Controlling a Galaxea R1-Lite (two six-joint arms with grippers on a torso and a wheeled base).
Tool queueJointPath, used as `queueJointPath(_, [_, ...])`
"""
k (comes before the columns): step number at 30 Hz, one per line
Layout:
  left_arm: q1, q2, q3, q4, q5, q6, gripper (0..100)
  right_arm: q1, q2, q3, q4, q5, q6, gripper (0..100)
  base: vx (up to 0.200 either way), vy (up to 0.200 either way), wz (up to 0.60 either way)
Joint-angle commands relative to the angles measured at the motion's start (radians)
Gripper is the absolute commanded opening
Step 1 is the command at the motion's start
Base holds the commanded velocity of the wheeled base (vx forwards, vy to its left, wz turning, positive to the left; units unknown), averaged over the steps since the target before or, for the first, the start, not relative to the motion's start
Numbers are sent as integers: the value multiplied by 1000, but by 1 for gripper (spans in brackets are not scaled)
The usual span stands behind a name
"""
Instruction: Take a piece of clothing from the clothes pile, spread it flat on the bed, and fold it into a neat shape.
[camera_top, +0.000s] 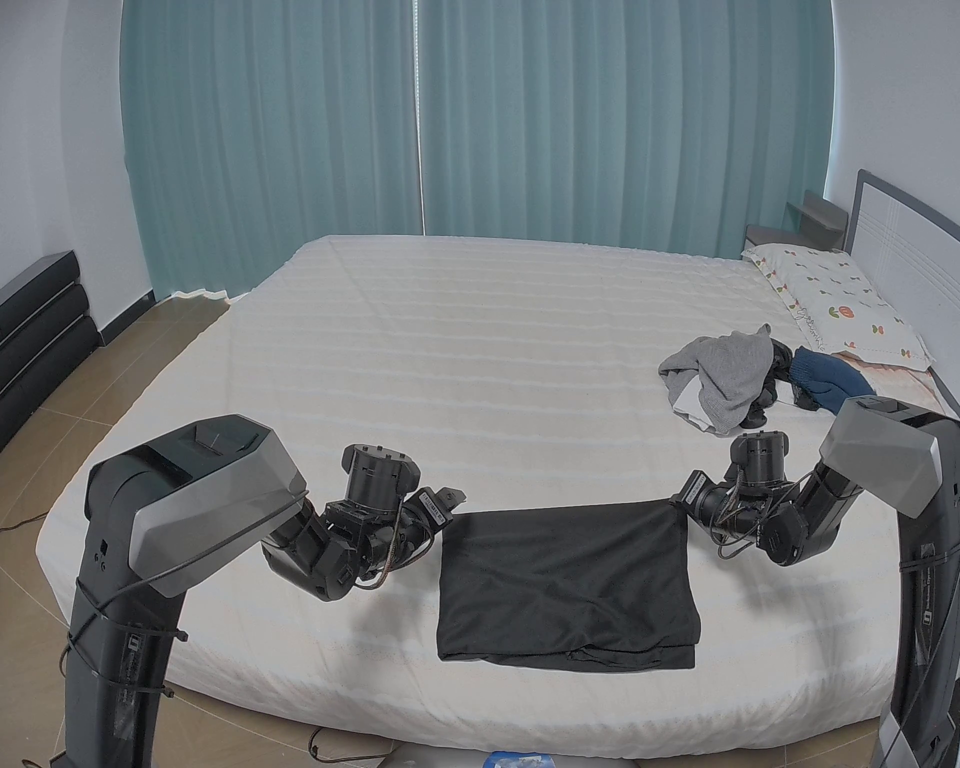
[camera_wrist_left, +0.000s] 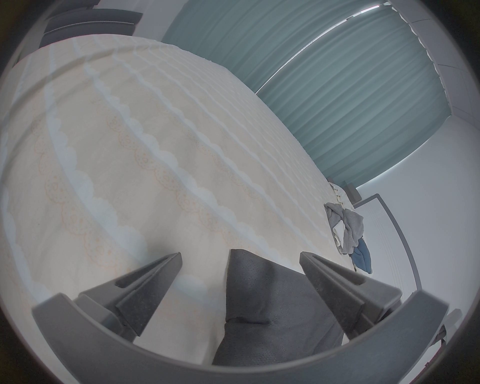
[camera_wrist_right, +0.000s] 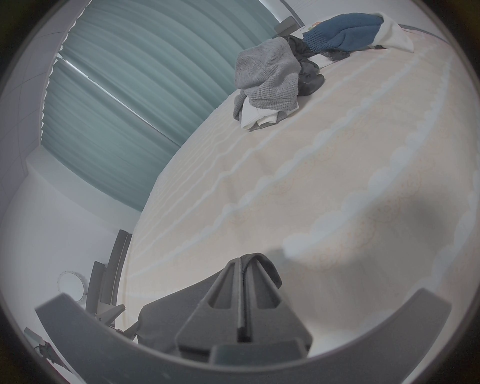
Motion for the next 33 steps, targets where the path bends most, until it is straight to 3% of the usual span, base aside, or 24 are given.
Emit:
queueJointPath(1, [0, -1, 1, 0, 0, 0, 100, -3, 0, 7, 0, 2, -2, 0, 0, 0, 0])
queueJointPath(4, [0, -1, 1, 0, 0, 0, 100, -9, -5, 12, 2, 2, -2, 0, 0, 0, 0])
queueJointPath(5, [0, -1, 1, 0, 0, 0, 100, -9, -6, 13, 2, 2, -2, 100, 0, 0, 0])
queueJointPath(14, [0, -7, 12, 6, 0, -2, 100, -18, -120, 124, -12, 25, 29, 100, 0, 0, 0])
queueJointPath(19, [0, -16, 36, 3, -1, -3, 100, -7, -256, 288, -9, 120, 32, 100, 0, 0, 0])
queueJointPath(23, [2, -41, 67, 4, -14, -11, 100, 2, -341, 461, -7, 230, -34, 100, -150, 0, 0])
queueJointPath(28, [2, -41, 76, 3, -12, -10, 100, 19, -345, 530, 0, 241, -160, 100, -200, 0, 0])
queueJointPath(33, [2, -38, 82, -2, -10, -8, 100, 42, -344, 542, -9, 241, -164, 100, 0, 0, 0])
